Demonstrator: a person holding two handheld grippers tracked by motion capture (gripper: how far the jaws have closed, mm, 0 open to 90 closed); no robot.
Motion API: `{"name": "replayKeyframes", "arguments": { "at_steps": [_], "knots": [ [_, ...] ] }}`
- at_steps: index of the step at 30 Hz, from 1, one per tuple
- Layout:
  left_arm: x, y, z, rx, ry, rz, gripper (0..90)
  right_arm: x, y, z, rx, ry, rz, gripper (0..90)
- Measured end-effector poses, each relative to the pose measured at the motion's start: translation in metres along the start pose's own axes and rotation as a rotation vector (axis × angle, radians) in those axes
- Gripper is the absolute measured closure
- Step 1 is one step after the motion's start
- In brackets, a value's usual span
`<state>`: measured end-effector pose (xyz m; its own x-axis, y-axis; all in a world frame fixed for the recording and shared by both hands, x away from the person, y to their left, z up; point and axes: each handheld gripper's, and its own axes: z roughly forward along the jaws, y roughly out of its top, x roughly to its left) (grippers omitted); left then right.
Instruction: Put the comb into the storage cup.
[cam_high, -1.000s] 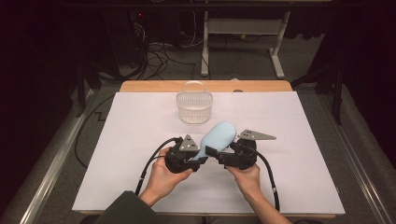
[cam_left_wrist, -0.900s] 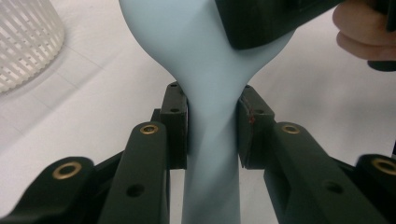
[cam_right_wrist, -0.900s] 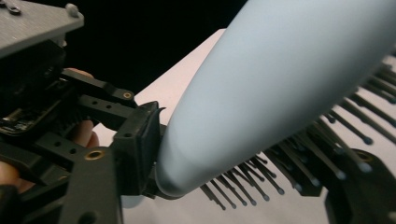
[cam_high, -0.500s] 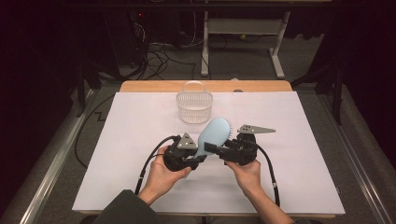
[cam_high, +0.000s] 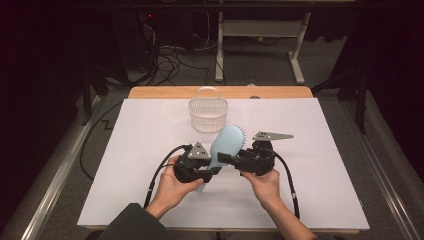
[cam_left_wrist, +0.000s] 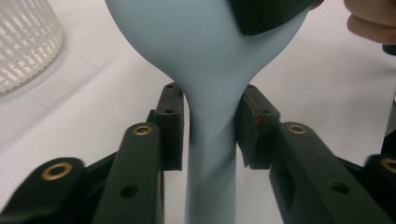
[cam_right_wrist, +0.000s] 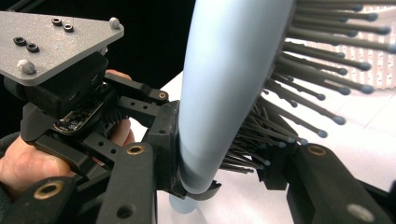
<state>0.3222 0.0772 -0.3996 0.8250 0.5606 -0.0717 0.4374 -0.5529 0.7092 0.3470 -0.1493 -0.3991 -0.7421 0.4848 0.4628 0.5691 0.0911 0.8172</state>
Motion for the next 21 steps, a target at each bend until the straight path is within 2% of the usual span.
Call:
{"name": "replayKeyframes", "arguments": {
  "at_steps": [2, 3, 4, 7, 9, 11, 12, 19, 21],
  "knots": [
    [0.001, -0.001, -0.001, 0.005, 0.000, -0.002, 57.3, 0.000, 0.000, -0.001, 0.002, 0.001, 0.000, 58.2],
    [0.001, -0.001, -0.001, 0.007, 0.002, -0.003, 57.3, 0.000, 0.000, -0.001, 0.002, 0.001, 0.000, 58.2],
    [0.001, -0.001, -0.001, 0.004, 0.010, -0.003, 52.9, 0.000, 0.000, -0.002, 0.006, -0.003, -0.001, 58.2],
    [0.001, -0.002, -0.002, -0.003, 0.010, -0.010, 50.5, 0.000, 0.000, -0.002, 0.008, -0.003, -0.002, 58.3],
    [0.002, -0.002, -0.002, -0.011, 0.023, -0.017, 43.5, -0.001, 0.001, -0.002, 0.010, -0.005, -0.002, 58.3],
    [0.004, -0.003, -0.003, -0.014, 0.017, -0.024, 41.6, -0.001, 0.001, -0.002, 0.013, -0.005, 0.000, 58.4],
    [0.004, -0.004, -0.003, -0.020, 0.022, -0.026, 36.4, -0.001, 0.001, -0.001, 0.017, -0.006, -0.004, 58.4],
    [0.009, -0.010, -0.007, -0.055, 0.026, -0.039, 27.1, -0.003, 0.002, -0.003, 0.019, -0.013, -0.004, 58.3],
    [0.011, -0.012, -0.009, -0.065, 0.025, -0.043, 26.9, -0.003, 0.002, -0.004, 0.021, -0.015, -0.002, 58.2]
  ]
}}
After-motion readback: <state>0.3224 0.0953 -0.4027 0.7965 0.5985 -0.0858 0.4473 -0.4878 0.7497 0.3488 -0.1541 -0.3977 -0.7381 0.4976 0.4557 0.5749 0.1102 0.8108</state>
